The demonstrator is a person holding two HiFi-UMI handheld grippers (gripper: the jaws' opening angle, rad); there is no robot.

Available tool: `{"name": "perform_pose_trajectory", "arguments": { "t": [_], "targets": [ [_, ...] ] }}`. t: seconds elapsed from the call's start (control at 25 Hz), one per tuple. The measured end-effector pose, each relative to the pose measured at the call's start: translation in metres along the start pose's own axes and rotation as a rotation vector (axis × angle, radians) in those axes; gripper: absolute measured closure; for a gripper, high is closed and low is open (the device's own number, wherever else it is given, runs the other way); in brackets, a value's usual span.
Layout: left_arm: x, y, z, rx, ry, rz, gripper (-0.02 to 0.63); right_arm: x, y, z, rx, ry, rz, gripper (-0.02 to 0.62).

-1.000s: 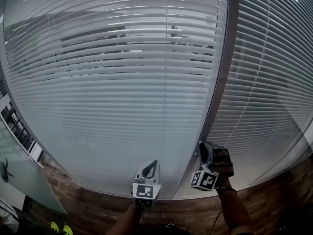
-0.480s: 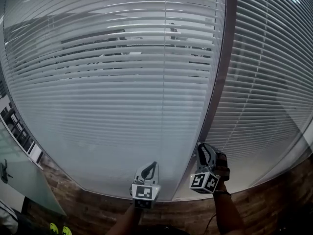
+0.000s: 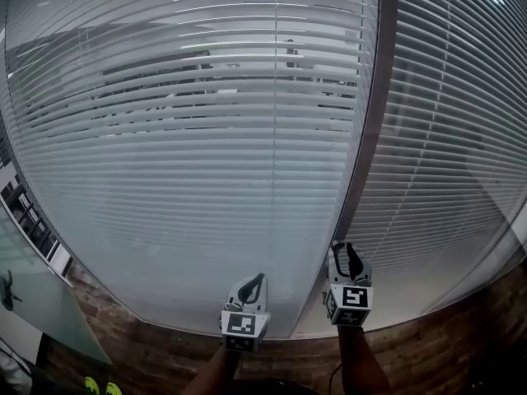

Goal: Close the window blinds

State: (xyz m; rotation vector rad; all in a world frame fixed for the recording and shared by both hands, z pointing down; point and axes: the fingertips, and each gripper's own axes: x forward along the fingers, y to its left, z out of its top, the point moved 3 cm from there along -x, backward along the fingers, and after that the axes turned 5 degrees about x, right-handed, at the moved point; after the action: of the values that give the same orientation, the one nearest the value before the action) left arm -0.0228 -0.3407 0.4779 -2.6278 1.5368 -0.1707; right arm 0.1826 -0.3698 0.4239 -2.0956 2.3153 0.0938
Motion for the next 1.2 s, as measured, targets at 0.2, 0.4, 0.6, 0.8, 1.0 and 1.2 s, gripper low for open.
{"name": "perform_pose_trajectory", "arguments": {
  "t": [0.2, 0.4, 0.6, 0.8, 1.0, 1.2],
  "targets": [
    [0.0, 0.004, -0.003, -0.017, 0.004, 0.004, 0.606, 0.005, -0.006, -0.009, 0.07, 0.006, -0.073, 0.443],
    [0.001, 0.012, -0.009, -0.012, -0.029, 0.023, 0.606, 0.004, -0.005, -0.01, 0.1, -0.013, -0.064, 0.469],
    [0.001, 0.015, -0.011, -0.013, -0.039, 0.033, 0.606, 0.004, -0.005, -0.009, 0.081, -0.011, -0.05, 0.471],
    [0.001, 0.016, -0.015, -0.03, -0.043, 0.027, 0.606, 0.004, -0.002, -0.008, -0.083, -0.005, -0.05, 0.471],
    [-0.002, 0.019, -0.021, -0.02, -0.023, 0.026, 0.606, 0.005, 0.002, -0.007, -0.273, -0.009, -0.041, 0.471],
    [-0.005, 0.019, -0.016, -0.018, 0.0, 0.033, 0.606, 0.003, 0.008, -0.006, -0.487, 0.039, -0.052, 0.471]
  ]
}}
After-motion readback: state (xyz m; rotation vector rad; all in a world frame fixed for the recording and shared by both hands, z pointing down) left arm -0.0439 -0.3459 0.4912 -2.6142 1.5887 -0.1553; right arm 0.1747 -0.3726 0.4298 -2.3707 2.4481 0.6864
